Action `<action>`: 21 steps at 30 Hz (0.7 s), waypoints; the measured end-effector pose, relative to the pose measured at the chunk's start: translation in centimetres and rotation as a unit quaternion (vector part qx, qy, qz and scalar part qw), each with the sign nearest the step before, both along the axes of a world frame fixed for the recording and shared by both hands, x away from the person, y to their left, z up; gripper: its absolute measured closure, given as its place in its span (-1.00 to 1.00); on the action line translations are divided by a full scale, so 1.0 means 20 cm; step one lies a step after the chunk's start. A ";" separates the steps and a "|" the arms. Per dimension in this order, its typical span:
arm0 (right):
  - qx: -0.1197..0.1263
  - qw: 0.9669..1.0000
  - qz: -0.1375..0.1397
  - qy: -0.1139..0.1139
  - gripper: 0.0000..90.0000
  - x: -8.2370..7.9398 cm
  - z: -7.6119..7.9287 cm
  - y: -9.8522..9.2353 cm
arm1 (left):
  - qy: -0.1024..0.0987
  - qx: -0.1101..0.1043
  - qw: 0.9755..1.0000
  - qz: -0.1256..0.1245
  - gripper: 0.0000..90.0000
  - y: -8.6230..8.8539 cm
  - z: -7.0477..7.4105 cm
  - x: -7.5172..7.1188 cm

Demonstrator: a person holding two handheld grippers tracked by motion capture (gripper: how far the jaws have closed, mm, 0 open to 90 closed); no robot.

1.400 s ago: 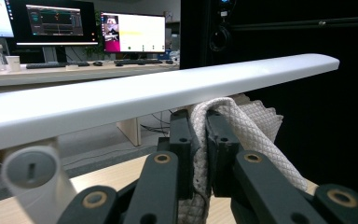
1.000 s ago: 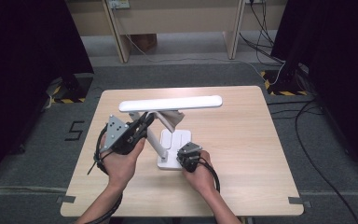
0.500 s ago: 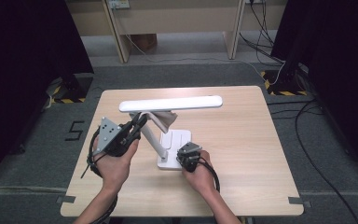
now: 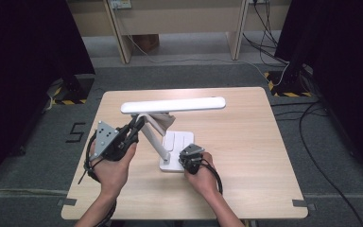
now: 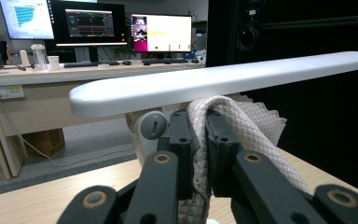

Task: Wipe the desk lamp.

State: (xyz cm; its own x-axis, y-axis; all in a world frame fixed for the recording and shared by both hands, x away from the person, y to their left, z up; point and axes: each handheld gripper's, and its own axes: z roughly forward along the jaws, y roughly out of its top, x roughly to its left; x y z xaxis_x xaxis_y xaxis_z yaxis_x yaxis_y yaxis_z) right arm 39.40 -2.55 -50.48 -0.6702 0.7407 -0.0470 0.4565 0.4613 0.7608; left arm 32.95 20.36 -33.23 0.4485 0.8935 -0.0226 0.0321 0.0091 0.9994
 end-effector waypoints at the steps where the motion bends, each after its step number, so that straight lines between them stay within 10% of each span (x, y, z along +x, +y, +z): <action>1: -0.001 1.000 0.001 -0.001 1.00 0.00 0.00 0.00 | 0.000 0.001 1.000 0.000 0.83 0.00 0.00 0.00; 21: 0.000 1.000 0.001 -0.001 1.00 0.00 0.00 0.00 | -0.012 0.038 0.999 0.027 0.83 0.04 -0.01 -0.11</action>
State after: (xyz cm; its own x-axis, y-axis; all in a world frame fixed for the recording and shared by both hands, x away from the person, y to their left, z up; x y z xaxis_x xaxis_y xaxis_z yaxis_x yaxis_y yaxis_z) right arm 39.47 -2.47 -50.48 -0.6714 0.7395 -0.0482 0.4543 0.4621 0.7616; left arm 30.75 21.11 -33.44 0.3993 0.9151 0.0559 0.0106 -0.0656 0.9978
